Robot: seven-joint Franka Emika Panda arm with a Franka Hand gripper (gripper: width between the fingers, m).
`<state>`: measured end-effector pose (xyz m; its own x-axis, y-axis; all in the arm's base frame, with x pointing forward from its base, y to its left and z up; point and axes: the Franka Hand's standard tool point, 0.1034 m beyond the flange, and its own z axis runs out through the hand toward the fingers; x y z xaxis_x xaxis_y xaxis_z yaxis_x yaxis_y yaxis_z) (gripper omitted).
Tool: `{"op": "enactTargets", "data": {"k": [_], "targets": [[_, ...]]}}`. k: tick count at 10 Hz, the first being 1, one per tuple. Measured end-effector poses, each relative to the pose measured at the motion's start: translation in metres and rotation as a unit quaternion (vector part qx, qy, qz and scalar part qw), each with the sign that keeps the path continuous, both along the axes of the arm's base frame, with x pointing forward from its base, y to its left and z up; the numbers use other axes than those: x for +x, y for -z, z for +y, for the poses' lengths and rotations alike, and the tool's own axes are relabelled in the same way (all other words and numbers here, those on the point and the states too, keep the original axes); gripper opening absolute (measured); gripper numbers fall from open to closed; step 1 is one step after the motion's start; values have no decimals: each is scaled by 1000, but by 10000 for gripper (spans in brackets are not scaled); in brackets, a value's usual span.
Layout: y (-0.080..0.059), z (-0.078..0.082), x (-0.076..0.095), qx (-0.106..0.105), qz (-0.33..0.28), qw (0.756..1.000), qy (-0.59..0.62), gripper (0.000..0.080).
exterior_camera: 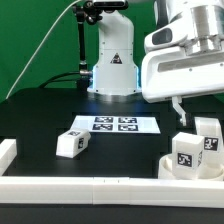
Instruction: Assemble stool
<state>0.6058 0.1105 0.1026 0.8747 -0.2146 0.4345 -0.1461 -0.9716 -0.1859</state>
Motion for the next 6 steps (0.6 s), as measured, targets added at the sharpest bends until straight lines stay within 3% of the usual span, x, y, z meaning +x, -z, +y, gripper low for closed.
{"op": "enactTargets", "data": {"k": [3, 6], "targets": [[-32, -1, 6, 7, 15, 1000, -5, 647], [-25, -1, 4, 6, 17, 1000, -5, 649]]}}
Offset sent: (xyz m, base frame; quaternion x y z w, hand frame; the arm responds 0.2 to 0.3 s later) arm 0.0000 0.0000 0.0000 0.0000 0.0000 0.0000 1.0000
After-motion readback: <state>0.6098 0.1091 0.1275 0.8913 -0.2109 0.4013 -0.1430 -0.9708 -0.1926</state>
